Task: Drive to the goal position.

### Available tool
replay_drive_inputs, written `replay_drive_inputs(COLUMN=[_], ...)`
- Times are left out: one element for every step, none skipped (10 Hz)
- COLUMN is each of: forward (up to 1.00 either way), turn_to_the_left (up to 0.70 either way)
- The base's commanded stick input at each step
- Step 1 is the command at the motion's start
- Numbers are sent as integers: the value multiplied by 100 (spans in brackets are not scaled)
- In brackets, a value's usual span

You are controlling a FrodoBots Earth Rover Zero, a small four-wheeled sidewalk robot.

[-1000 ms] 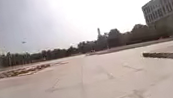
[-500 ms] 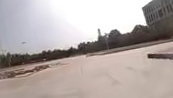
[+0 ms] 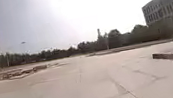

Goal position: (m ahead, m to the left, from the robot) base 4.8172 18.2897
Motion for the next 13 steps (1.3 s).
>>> replay_drive_inputs(forward=[70, 70, 70, 70, 70, 70, 70, 70, 70, 70, 70, 70, 70], turn_to_the_left=[35, 35, 35, 30, 0, 0, 0, 0, 0, 0, 0, 0, 0])
